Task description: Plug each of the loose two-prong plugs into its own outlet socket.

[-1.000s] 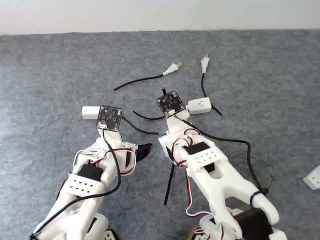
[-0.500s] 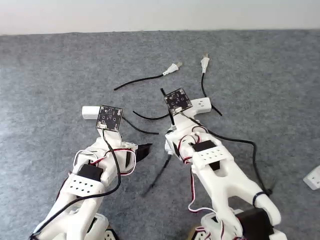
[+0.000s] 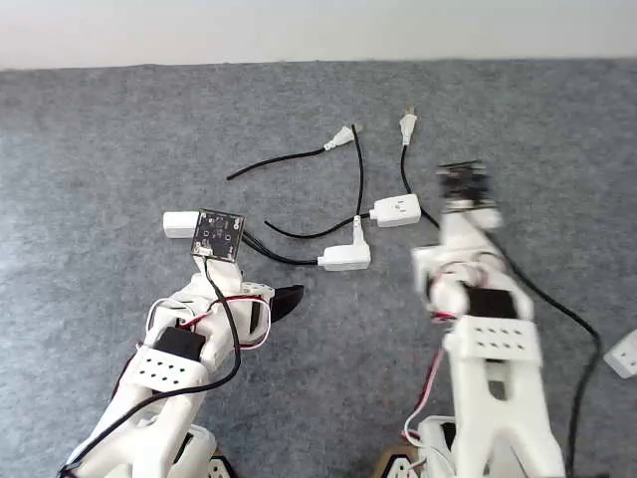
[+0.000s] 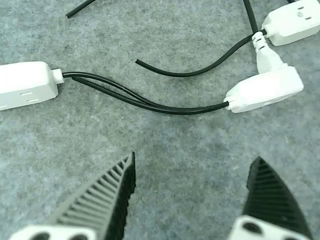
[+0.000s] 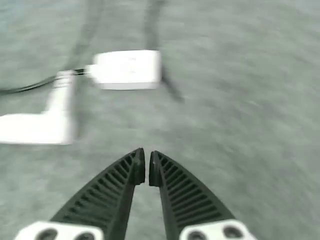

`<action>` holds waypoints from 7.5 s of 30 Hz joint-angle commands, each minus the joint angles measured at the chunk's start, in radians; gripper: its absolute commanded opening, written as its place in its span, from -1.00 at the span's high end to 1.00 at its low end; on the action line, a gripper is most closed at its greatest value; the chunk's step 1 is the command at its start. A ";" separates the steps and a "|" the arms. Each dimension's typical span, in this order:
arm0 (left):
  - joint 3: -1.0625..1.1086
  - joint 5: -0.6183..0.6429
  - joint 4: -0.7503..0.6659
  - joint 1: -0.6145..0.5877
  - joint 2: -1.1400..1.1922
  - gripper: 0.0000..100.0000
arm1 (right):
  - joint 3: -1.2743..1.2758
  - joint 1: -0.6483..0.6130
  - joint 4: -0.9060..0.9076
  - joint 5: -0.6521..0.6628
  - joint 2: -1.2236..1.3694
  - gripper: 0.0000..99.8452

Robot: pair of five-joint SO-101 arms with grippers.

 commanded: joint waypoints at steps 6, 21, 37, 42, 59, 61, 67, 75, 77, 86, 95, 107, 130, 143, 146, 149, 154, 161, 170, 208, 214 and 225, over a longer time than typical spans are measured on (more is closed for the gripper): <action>-0.002 -0.006 -0.055 -0.005 -0.018 0.32 | -0.032 0.170 0.025 -0.043 0.012 0.96; -0.007 0.000 -0.135 -0.091 -0.018 0.32 | -0.235 -0.298 -0.054 -0.358 0.272 0.61; -0.016 0.000 -0.138 -0.097 -0.017 0.32 | -0.499 -0.404 -0.137 -0.358 0.687 0.62; -0.016 0.002 -0.138 -0.097 -0.017 0.32 | -0.505 -0.401 -0.171 -0.356 0.757 0.62; -0.015 0.002 -0.138 -0.097 -0.017 0.32 | -0.557 -0.378 -0.194 -0.348 0.840 0.99; -0.013 0.002 -0.138 -0.097 -0.017 0.32 | -0.563 -0.377 -0.188 -0.305 0.845 0.94; -0.013 0.000 -0.140 -0.097 -0.018 0.32 | -0.569 -0.374 -0.093 -0.285 0.831 0.98; 0.010 0.000 -0.215 -0.123 -0.018 0.32 | -0.454 -0.271 0.022 -0.285 0.549 0.98; 0.010 0.000 -0.230 -0.146 -0.017 0.32 | -0.408 -0.226 0.064 -0.285 0.426 0.98; 0.008 0.000 -0.230 -0.149 -0.017 0.32 | -0.347 0.213 0.337 -0.229 0.061 0.98; 0.010 0.000 -0.230 -0.157 -0.015 0.32 | -0.295 0.734 0.213 -0.049 0.059 0.98; 0.013 0.000 -0.227 -0.157 -0.015 0.32 | -0.259 0.848 -0.165 0.017 0.357 0.96; -0.143 -0.118 0.041 -0.120 0.061 0.32 | -0.278 0.762 0.334 -0.077 0.093 0.54; -0.665 -0.583 0.160 0.081 0.680 0.32 | 0.054 0.527 0.171 -0.077 0.065 0.54; -0.814 -0.666 0.152 0.118 0.806 0.32 | 0.077 0.529 0.143 -0.077 0.062 0.55; -0.981 -0.698 0.157 0.152 0.942 0.32 | 0.078 0.529 0.142 -0.077 0.062 0.67; -1.202 -0.783 0.186 0.173 1.143 0.32 | 0.080 0.522 0.140 -0.052 0.062 0.81; -1.402 -0.913 0.336 0.077 1.244 0.32 | 0.084 0.519 0.111 -0.035 0.073 0.81; -1.409 -0.996 0.308 -0.038 1.272 0.42 | 0.100 0.490 0.091 -0.034 0.073 0.81; -1.948 -0.934 1.062 0.084 1.333 0.92 | 0.132 0.450 0.030 -0.032 0.073 0.82; -1.946 -1.105 1.227 0.066 1.168 0.92 | 0.132 0.452 0.030 -0.032 0.073 0.82; -1.621 -1.151 1.171 0.044 0.798 0.91 | 0.132 0.452 0.030 -0.032 0.073 0.82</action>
